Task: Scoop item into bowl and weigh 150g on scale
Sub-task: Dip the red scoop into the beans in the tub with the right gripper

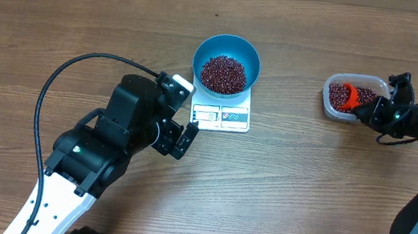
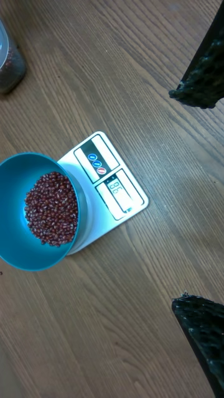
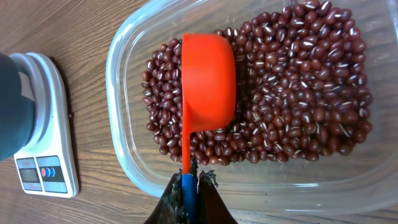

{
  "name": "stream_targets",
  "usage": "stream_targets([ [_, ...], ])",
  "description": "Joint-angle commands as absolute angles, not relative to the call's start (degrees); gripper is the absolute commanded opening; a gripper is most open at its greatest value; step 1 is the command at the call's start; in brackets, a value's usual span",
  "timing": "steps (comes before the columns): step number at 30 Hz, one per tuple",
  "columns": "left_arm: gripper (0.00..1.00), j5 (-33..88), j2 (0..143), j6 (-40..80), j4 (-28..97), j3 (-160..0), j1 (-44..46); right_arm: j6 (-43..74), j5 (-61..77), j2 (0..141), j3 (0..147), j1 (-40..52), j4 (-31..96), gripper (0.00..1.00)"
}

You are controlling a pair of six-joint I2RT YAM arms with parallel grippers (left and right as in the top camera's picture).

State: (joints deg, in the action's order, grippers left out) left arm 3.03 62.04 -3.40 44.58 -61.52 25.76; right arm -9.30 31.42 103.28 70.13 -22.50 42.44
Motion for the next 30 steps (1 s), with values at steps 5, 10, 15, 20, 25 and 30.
stream_targets([
  [5, 0.99, 3.7, 61.4, -4.3, 44.4, -62.0, 25.5, -5.1, 31.8, 104.0, 68.6, -22.2, 40.2, 0.04],
  [10, 0.99, 3.7, 61.4, -4.3, 44.4, -62.0, 25.5, -4.2, 31.9, 104.3, 68.6, -22.2, 40.0, 0.04],
  [15, 1.00, 3.7, 61.4, -4.3, 44.4, -62.0, 25.5, 1.1, 31.9, 106.3, 68.6, -22.2, 37.3, 0.04],
  [20, 1.00, 3.7, 61.4, -4.3, 44.4, -62.0, 25.5, 1.3, 33.3, 107.3, 68.6, -22.2, 37.1, 0.04],
  [25, 1.00, 3.7, 61.4, -4.3, 44.4, -62.0, 25.5, 1.3, 33.8, 107.4, 68.6, -22.2, 37.1, 0.04],
  [30, 1.00, 3.7, 61.4, -4.3, 44.4, -62.0, 25.5, 1.3, 34.9, 107.4, 68.6, -22.3, 36.8, 0.04],
])
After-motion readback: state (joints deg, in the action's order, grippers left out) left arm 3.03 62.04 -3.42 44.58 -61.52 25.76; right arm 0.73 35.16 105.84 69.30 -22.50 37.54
